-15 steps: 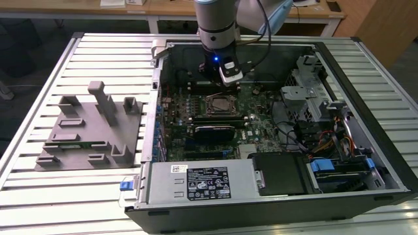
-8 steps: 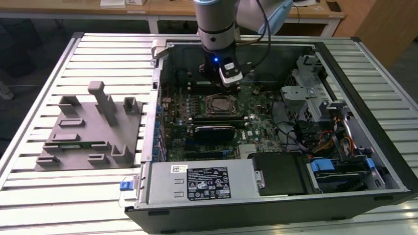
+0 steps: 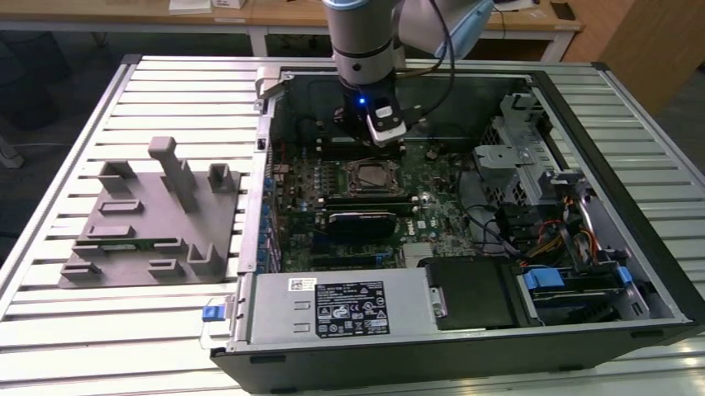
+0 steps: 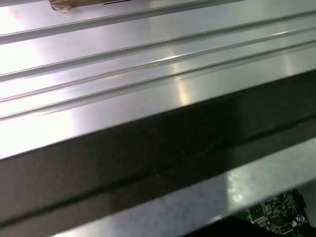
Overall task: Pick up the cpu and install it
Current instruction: 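Install the first cpu locking lever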
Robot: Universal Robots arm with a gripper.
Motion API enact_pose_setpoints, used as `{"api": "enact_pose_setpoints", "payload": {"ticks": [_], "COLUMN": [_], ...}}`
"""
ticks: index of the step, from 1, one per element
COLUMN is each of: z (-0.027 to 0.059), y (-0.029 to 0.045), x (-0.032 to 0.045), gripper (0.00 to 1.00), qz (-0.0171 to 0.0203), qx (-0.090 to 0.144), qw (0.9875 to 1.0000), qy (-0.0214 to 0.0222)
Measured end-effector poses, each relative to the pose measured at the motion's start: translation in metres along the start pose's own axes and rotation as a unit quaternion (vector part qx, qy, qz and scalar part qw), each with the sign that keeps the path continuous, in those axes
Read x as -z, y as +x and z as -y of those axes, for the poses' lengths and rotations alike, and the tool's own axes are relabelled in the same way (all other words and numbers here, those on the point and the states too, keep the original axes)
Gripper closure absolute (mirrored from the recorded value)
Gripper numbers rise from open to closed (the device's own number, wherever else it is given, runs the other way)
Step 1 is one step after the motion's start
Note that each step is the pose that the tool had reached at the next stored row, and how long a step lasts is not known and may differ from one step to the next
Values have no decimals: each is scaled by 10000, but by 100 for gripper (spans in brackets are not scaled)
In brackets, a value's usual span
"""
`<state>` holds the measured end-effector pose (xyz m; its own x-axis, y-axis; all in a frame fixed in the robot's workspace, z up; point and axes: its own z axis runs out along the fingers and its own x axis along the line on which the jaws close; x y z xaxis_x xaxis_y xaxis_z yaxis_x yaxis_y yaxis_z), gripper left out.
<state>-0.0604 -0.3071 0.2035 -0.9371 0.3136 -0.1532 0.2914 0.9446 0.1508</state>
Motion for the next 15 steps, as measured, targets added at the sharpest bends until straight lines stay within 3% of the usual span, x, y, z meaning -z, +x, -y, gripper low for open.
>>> {"api": "enact_pose_setpoints", "payload": {"ticks": [15], "z": [11], "y": [16], "x": [-83], "gripper": [89], "qz": [8], "qx": [-8], "qw": [10000], "qy": [19]}}
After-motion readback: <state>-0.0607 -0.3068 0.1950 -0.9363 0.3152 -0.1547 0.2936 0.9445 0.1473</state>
